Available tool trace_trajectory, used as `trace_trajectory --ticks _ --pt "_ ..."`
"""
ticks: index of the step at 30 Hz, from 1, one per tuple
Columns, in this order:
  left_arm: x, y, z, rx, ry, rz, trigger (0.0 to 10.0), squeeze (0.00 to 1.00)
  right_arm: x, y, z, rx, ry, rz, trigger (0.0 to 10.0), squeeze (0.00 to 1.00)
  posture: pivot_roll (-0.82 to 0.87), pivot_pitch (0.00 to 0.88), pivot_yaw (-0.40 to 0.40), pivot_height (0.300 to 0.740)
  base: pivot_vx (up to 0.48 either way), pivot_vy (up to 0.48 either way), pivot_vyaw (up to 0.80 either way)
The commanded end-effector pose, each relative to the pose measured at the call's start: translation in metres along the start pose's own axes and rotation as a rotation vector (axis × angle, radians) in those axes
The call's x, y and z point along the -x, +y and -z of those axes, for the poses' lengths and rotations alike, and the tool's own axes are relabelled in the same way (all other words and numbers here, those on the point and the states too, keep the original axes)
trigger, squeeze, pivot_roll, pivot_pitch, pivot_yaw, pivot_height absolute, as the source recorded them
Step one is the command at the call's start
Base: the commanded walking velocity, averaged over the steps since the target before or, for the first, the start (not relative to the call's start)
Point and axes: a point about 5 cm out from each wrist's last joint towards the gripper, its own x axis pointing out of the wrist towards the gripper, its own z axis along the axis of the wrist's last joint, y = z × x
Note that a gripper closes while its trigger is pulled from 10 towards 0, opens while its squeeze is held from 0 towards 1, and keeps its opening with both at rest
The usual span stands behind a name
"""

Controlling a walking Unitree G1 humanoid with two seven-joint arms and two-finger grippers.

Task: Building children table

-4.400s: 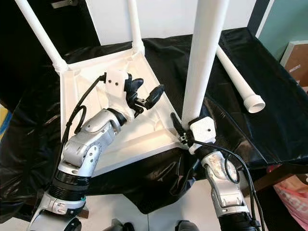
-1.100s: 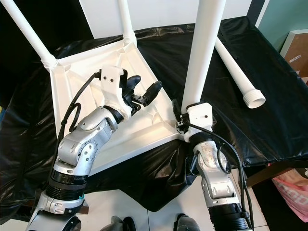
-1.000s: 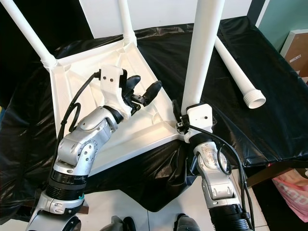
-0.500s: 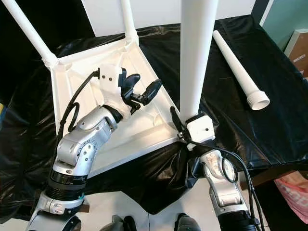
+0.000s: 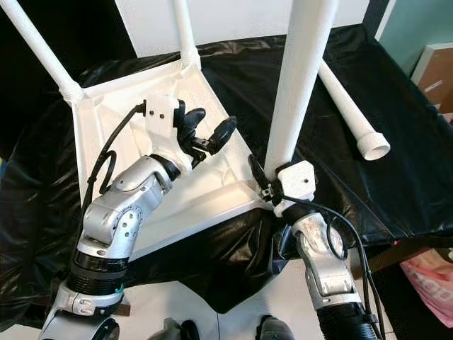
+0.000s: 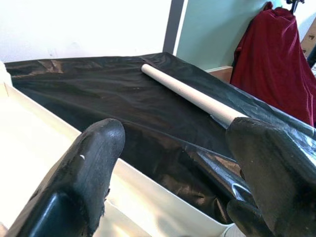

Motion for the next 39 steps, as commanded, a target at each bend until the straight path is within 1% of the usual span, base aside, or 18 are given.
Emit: trace_trajectory --ticks 1,2,6,8,9,11,13,20,21,22,24,30,34,35,37,39 --pt "0.001 0.000 0.000 0.001 0.009 0.006 10.0 0.00 0.025 0.009 0.053 -0.097 0.312 0.002 10.0 0.00 -0.12 0.185 0.106 0.740 0.000 0.000 0.00" --pt "0.001 -0.001 0.000 0.001 0.009 0.007 10.0 0.00 0.025 0.009 0.054 -0.121 0.322 0.012 10.0 0.00 -0.12 0.185 0.106 0.740 0.000 0.000 0.00" --pt "0.001 -0.001 0.001 0.004 0.007 0.009 10.0 0.00 0.023 0.008 0.054 -0.151 0.351 0.023 10.0 0.00 -0.13 0.182 0.103 0.740 0.000 0.000 0.00" --pt "0.001 -0.002 0.001 0.004 0.007 0.010 10.0 0.00 0.022 0.007 0.057 -0.174 0.387 0.034 10.0 0.00 -0.13 0.179 0.102 0.740 0.000 0.000 0.00" --pt "0.001 -0.002 0.001 0.004 0.007 0.010 10.0 0.00 0.022 0.007 0.057 -0.174 0.387 0.034 10.0 0.00 -0.13 0.179 0.102 0.740 0.000 0.000 0.00" --pt "0.001 -0.002 0.001 0.004 0.007 0.010 10.0 0.00 0.021 0.004 0.059 -0.205 0.435 0.052 10.0 0.00 -0.13 0.174 0.100 0.740 0.000 0.000 0.00" --pt "0.001 -0.002 0.001 0.003 0.006 0.010 10.0 0.00 0.021 0.003 0.060 -0.221 0.452 0.063 10.0 0.00 -0.13 0.174 0.100 0.740 0.000 0.000 0.00" --pt "0.002 -0.002 0.001 0.003 0.005 0.008 10.0 0.00 0.018 0.001 0.060 -0.232 0.469 0.076 10.0 0.00 -0.13 0.169 0.096 0.740 0.000 0.000 0.00" --pt "0.002 -0.002 0.001 0.003 0.005 0.008 10.0 0.00 0.018 0.001 0.059 -0.251 0.474 0.080 10.0 0.00 -0.13 0.168 0.096 0.740 0.000 0.000 0.00" --pt "0.002 -0.002 0.001 0.003 0.005 0.008 10.0 0.00 0.018 0.001 0.059 -0.251 0.474 0.080 10.0 0.00 -0.13 0.168 0.096 0.740 0.000 0.000 0.00" --pt "0.002 -0.002 0.001 0.004 0.005 0.007 10.0 0.00 0.017 0.002 0.059 -0.291 0.491 0.090 10.0 0.00 -0.13 0.170 0.094 0.740 0.000 0.000 0.00" --pt "0.002 -0.002 0.001 0.005 0.005 0.005 10.0 0.00 0.015 0.000 0.057 -0.294 0.497 0.099 10.0 0.00 -0.13 0.171 0.094 0.740 0.000 0.000 0.00" --pt "0.003 -0.002 0.001 0.004 0.003 0.004 10.0 0.00 0.015 0.000 0.054 -0.260 0.480 0.100 10.0 0.00 -0.13 0.173 0.093 0.740 0.000 0.000 0.00" --pt "0.003 -0.002 0.001 0.004 0.004 0.003 10.0 0.00 0.016 0.001 0.052 -0.244 0.465 0.114 10.0 0.00 -0.12 0.174 0.092 0.740 0.000 0.000 0.00" --pt "0.003 -0.002 0.001 0.003 0.005 0.003 10.0 0.00 0.017 0.004 0.051 -0.241 0.449 0.135 10.0 0.00 -0.13 0.176 0.092 0.740 0.000 0.000 0.00" --pt "0.004 -0.002 0.003 0.001 0.008 0.003 10.0 0.00 0.019 0.008 0.049 -0.260 0.424 0.192 10.0 0.00 -0.13 0.177 0.092 0.740 0.000 0.000 0.00"
